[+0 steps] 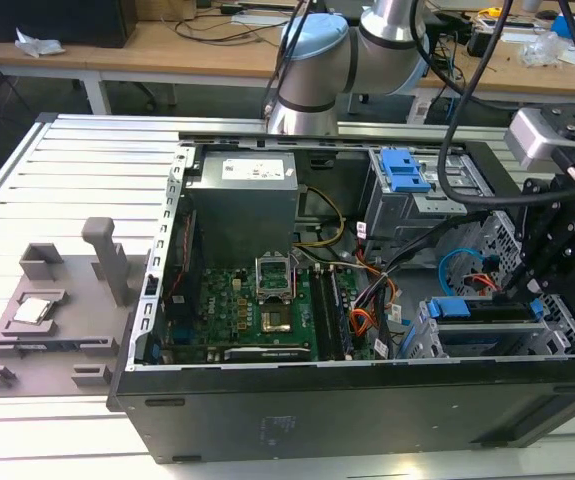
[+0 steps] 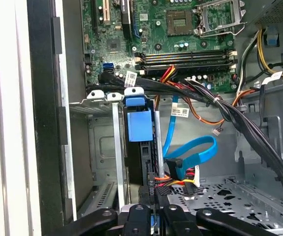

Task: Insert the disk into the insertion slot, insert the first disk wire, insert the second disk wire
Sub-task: 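Insert the first disk wire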

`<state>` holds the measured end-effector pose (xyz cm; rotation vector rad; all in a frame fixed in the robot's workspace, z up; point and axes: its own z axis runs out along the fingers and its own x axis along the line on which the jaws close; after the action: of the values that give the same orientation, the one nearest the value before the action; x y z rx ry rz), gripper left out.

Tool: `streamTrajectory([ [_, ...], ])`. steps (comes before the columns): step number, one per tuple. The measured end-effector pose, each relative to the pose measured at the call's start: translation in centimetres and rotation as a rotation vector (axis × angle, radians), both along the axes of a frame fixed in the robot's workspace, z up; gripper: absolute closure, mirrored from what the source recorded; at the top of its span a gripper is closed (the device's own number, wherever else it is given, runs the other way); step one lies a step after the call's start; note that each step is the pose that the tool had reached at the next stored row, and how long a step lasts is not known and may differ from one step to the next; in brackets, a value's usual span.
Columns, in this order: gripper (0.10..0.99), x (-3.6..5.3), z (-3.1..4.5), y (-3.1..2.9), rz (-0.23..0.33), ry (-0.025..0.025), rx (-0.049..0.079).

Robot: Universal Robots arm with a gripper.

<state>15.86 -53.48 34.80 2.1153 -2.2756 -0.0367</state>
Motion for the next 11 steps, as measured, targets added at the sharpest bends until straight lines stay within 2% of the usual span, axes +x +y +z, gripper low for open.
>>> streamTrajectory([
  [7, 0.918, 0.65, -0.71, 0.00, 0.000, 0.0002, 0.000],
  [11, 0.918, 0.66, -0.99, 0.00, 0.000, 0.0002, 0.000],
])
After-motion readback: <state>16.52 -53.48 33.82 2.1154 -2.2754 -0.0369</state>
